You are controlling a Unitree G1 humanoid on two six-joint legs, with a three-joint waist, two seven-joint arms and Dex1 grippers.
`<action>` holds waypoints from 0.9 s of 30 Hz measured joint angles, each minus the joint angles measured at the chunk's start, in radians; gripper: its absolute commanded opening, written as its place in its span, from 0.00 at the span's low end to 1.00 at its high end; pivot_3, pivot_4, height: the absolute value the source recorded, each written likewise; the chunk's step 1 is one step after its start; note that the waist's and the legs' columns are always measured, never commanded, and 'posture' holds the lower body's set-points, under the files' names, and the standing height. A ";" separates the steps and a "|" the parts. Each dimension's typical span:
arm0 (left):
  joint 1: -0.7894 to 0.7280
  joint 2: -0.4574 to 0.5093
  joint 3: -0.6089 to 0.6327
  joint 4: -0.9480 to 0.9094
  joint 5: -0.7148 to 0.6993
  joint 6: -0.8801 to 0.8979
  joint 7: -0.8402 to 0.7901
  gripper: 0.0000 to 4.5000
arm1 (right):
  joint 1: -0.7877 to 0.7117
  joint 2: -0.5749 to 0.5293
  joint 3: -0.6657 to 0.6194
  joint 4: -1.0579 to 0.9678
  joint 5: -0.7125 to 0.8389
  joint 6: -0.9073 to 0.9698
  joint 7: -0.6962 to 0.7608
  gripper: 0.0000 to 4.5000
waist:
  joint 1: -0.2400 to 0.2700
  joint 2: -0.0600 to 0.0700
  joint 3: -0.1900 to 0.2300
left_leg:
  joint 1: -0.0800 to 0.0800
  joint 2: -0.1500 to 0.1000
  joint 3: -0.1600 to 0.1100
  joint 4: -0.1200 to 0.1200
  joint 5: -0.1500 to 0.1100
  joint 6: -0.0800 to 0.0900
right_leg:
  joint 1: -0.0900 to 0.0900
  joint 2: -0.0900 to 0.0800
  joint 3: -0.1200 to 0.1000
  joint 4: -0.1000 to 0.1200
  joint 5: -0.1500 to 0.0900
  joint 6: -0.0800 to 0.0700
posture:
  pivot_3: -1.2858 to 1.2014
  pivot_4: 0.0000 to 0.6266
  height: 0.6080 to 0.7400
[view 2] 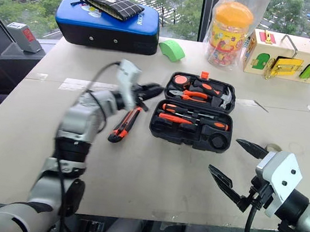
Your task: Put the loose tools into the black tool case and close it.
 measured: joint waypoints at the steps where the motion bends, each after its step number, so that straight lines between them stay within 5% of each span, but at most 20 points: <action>1: 0.037 0.021 0.009 -0.044 0.001 0.030 0.018 0.70 | -0.009 -0.002 0.007 0.003 0.001 0.000 0.001 1.00 | 0.001 0.000 0.000 | 0.000 0.000 0.000 0.000 0.000 0.000 | 0.000 0.000 0.000 -0.001 0.000 0.000 | 0.52 0.24 1.00; 4: 0.191 0.060 0.004 -0.175 0.009 0.133 0.079 1.00 | -0.032 -0.007 0.030 0.011 0.008 0.001 0.007 1.00 | 0.013 0.000 0.001 | -0.001 -0.001 -0.001 0.000 0.000 0.000 | 0.001 -0.001 -0.001 -0.003 0.000 0.000 | 0.52 0.24 1.00; 12: 0.348 0.066 -0.152 -0.317 0.113 0.272 0.271 1.00 | -0.059 -0.033 0.052 0.053 0.015 0.001 0.048 1.00 | 0.028 -0.001 0.001 | -0.001 -0.001 0.000 0.000 0.000 0.000 | 0.002 -0.001 0.000 -0.005 0.000 -0.001 | 0.52 0.24 1.00; 15: 0.362 0.067 -0.168 -0.320 0.118 0.252 0.278 0.83 | -0.065 -0.034 0.055 0.060 0.015 0.001 0.056 1.00 | 0.027 0.002 -0.001 | 0.000 0.000 0.000 -0.001 0.000 0.000 | 0.002 -0.001 0.001 -0.005 0.000 -0.001 | 0.52 0.24 1.00; 19: 0.374 0.064 -0.151 -0.304 0.096 0.197 0.257 0.41 | -0.066 -0.034 0.056 0.074 0.012 0.001 0.062 1.00 | 0.027 0.004 -0.002 | -0.001 0.000 0.000 -0.001 0.000 0.000 | 0.002 -0.001 0.000 -0.006 0.000 -0.001 | 0.52 0.24 1.00; 23: 0.320 0.068 -0.105 -0.271 0.002 0.090 0.147 0.37 | -0.062 -0.030 0.056 0.074 0.003 -0.002 0.063 1.00 | 0.034 0.002 0.001 | -0.005 0.000 -0.003 -0.001 0.000 0.000 | 0.001 -0.002 -0.001 -0.009 0.000 -0.001 | 0.52 0.24 1.00; 27: 0.132 0.217 -0.181 -0.261 -0.076 0.013 -0.137 0.37 | -0.015 -0.006 0.051 0.071 -0.009 -0.011 0.067 1.00 | 0.036 0.002 0.002 | -0.006 -0.001 -0.002 -0.001 0.000 -0.001 | 0.001 -0.002 -0.004 -0.010 0.000 -0.001 | 0.52 0.24 1.00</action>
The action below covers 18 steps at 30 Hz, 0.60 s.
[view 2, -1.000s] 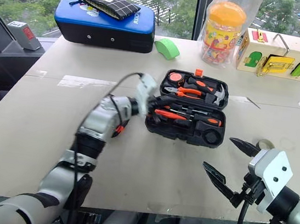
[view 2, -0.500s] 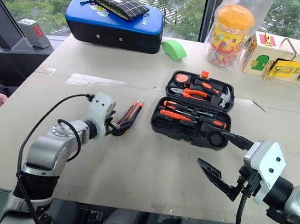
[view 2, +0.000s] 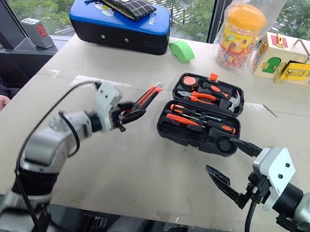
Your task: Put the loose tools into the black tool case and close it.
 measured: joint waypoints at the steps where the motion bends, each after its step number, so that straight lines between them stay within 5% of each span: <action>1: -0.040 0.041 -0.044 0.005 0.001 -0.037 -0.085 0.37 | 0.011 0.005 -0.007 -0.001 -0.001 -0.005 0.001 1.00 | -0.004 0.001 -0.001 | 0.001 0.000 0.002 -0.001 0.000 0.000 | 0.000 0.000 0.002 -0.001 0.000 0.000 | 0.52 0.24 1.00; 5: -0.143 0.055 -0.229 0.151 0.064 -0.221 -0.295 0.37 | 0.047 0.012 -0.051 0.001 -0.010 -0.016 0.013 1.00 | -0.012 0.006 -0.002 | 0.002 -0.001 0.005 -0.001 -0.002 0.003 | 0.001 -0.001 0.006 -0.001 0.000 0.000 | 0.52 0.24 1.00; 10: -0.321 -0.051 -0.444 0.520 0.281 -0.567 -0.394 0.37 | 0.056 0.015 -0.074 0.001 -0.018 -0.021 0.019 1.00 | -0.010 0.003 0.001 | 0.001 0.000 0.004 0.000 -0.002 0.004 | 0.001 0.000 0.005 -0.001 0.000 0.000 | 0.52 0.24 1.00; 18: -0.487 -0.177 -0.499 0.876 0.409 -0.860 -0.414 0.37 | 0.032 0.016 -0.066 -0.023 -0.020 -0.012 -0.013 1.00 | -0.014 0.001 0.002 | 0.001 0.000 0.002 0.000 -0.002 0.004 | 0.000 0.001 0.003 0.000 0.000 0.001 | 0.52 0.24 1.00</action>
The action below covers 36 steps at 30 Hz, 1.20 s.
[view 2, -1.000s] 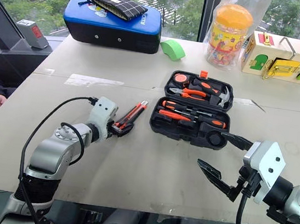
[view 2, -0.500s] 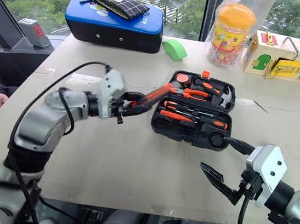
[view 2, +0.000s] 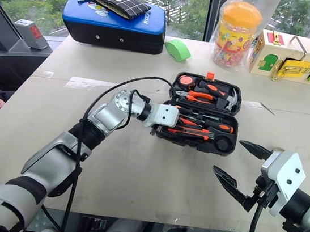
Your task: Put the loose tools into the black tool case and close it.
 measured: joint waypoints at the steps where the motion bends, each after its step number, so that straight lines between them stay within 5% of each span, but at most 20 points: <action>1: -0.017 -0.004 -0.003 0.029 0.009 -0.034 -0.015 0.37 | -0.004 0.000 0.003 0.000 0.000 0.001 -0.005 1.00 | 0.000 0.000 0.000 | 0.000 0.000 0.000 0.000 0.000 0.000 | 0.000 0.000 0.000 0.000 0.000 0.000 | 0.52 0.24 1.00; 10: -0.073 -0.027 0.023 0.155 0.021 -0.117 -0.105 0.37 | -0.012 -0.002 0.013 -0.013 0.000 0.011 -0.029 1.00 | -0.004 -0.001 0.000 | 0.000 0.000 -0.001 0.000 0.000 0.000 | 0.001 0.004 -0.001 0.000 0.000 0.000 | 0.52 0.24 1.00; 12: -0.074 -0.028 0.029 0.159 0.019 -0.115 -0.115 0.60 | -0.012 -0.002 0.013 -0.013 0.000 0.015 -0.030 1.00 | -0.008 -0.001 0.000 | 0.000 0.000 -0.001 0.000 0.000 0.000 | 0.001 0.004 -0.001 0.001 0.000 0.000 | 0.52 0.24 1.00; 17: -0.079 -0.033 0.068 0.152 -0.013 -0.101 -0.182 0.98 | -0.012 -0.005 0.012 -0.013 0.003 0.025 -0.033 1.00 | -0.021 -0.001 0.000 | 0.000 0.000 -0.001 0.000 0.000 0.000 | 0.001 0.004 -0.001 0.001 0.000 0.000 | 0.52 0.24 1.00; 21: -0.074 -0.025 0.115 0.080 -0.105 0.095 -0.294 0.98 | -0.005 -0.007 0.010 -0.014 0.010 0.033 -0.033 1.00 | -0.026 -0.001 0.000 | 0.001 0.000 -0.001 0.000 0.000 0.000 | 0.000 0.005 -0.001 0.002 0.000 0.000 | 0.52 0.24 1.00; 26: -0.016 0.007 0.234 -0.095 -0.188 0.396 -0.210 0.61 | 0.056 -0.008 -0.066 -0.012 0.025 0.042 -0.010 1.00 | -0.022 0.000 0.000 | 0.002 0.000 -0.001 0.001 0.000 0.000 | 0.001 0.005 -0.001 0.002 0.000 0.000 | 0.52 0.24 1.00; 31: 0.139 0.007 0.255 -0.277 -0.214 0.573 -0.104 0.10 | 0.154 0.004 -0.174 -0.006 0.028 0.040 0.042 1.00 | -0.020 -0.001 -0.001 | 0.002 0.000 -0.002 0.001 0.000 0.000 | 0.001 0.004 0.000 0.002 0.000 0.000 | 0.52 0.24 1.00; 33: 0.193 -0.015 0.241 -0.385 -0.198 0.648 0.005 0.01 | 0.175 0.014 -0.198 -0.006 0.030 0.033 0.067 1.00 | -0.019 0.000 0.000 | 0.003 0.000 -0.001 0.001 0.000 0.000 | 0.002 0.000 0.000 0.002 0.000 0.000 | 0.52 0.24 1.00; 36: 0.234 -0.014 0.190 -0.411 -0.127 0.651 0.096 0.01 | 0.179 0.020 -0.200 -0.006 0.030 0.021 0.080 1.00 | -0.019 0.000 -0.001 | 0.005 0.000 0.000 0.001 0.000 0.000 | 0.004 0.000 0.001 0.002 0.000 0.000 | 0.52 0.24 1.00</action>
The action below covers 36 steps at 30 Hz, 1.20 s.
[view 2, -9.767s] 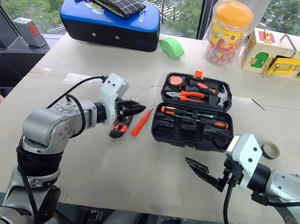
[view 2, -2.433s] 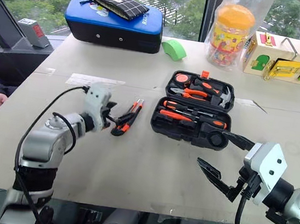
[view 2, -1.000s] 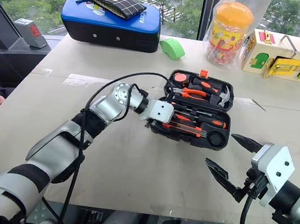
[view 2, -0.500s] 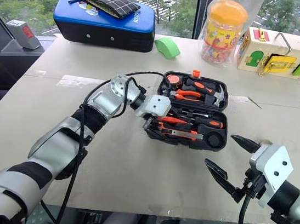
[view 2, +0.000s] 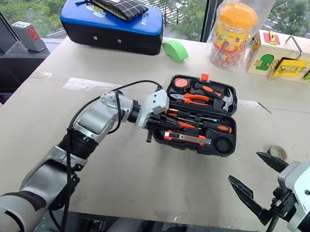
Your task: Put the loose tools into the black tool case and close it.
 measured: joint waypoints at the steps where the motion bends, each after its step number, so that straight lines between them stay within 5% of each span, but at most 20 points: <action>1: 0.017 -0.001 -0.014 -0.009 0.018 -0.015 0.026 0.01 | 0.003 0.005 0.000 0.001 -0.001 -0.001 0.002 1.00 | 0.000 0.000 0.000 | 0.000 0.000 0.000 0.000 0.000 0.000 | 0.000 0.000 0.000 0.000 0.000 0.000 | 0.52 0.24 1.00; 14: 0.022 0.105 -0.122 0.027 0.149 -0.358 0.086 0.01 | 0.012 0.015 0.032 -0.014 -0.018 -0.020 -0.006 1.00 | -0.004 0.003 -0.008 | 0.002 0.002 0.001 -0.002 0.000 0.000 | 0.000 0.000 0.005 0.000 0.000 0.000 | 0.52 0.24 1.00; 18: 0.039 0.083 -0.064 0.068 0.072 -0.361 0.066 0.01 | 0.002 0.017 0.052 -0.038 -0.029 0.002 -0.059 1.00 | -0.004 0.004 -0.008 | 0.001 0.002 0.001 -0.002 0.000 0.000 | -0.002 0.000 0.006 0.000 0.000 0.000 | 0.52 0.24 1.00; 23: 0.113 0.078 0.131 -0.110 -0.267 -0.102 -0.040 0.01 | -0.112 0.035 0.134 -0.051 0.003 0.150 -0.325 1.00 | -0.003 0.001 -0.005 | -0.008 0.002 0.000 -0.001 0.002 -0.003 | -0.010 0.000 0.003 0.001 0.000 -0.001 | 0.52 0.24 1.00; 25: 0.121 0.174 0.171 -0.259 -0.407 0.064 -0.120 0.18 | -0.222 -0.057 0.133 -0.051 0.066 0.340 -0.475 1.00 | -0.005 0.004 -0.005 | -0.007 0.001 0.002 -0.001 0.003 -0.005 | -0.010 0.000 0.004 0.001 0.000 -0.001 | 0.52 0.24 1.00; 30: 0.150 0.207 0.196 -0.442 -0.507 0.199 -0.099 0.62 | -0.461 -0.259 0.141 0.092 0.209 0.670 -0.561 1.00 | 0.000 0.003 -0.002 | -0.008 0.000 0.002 0.000 0.000 0.000 | -0.008 -0.001 0.002 -0.001 0.000 -0.001 | 0.52 0.24 1.00; 36: 0.152 0.179 0.184 -0.555 -0.527 0.240 -0.009 0.62 | -0.777 -0.310 0.408 0.391 0.159 0.893 -0.608 1.00 | -0.001 0.002 -0.002 | -0.009 0.001 0.002 0.000 0.001 -0.001 | -0.008 0.000 0.001 -0.001 0.001 -0.002 | 0.52 0.24 1.00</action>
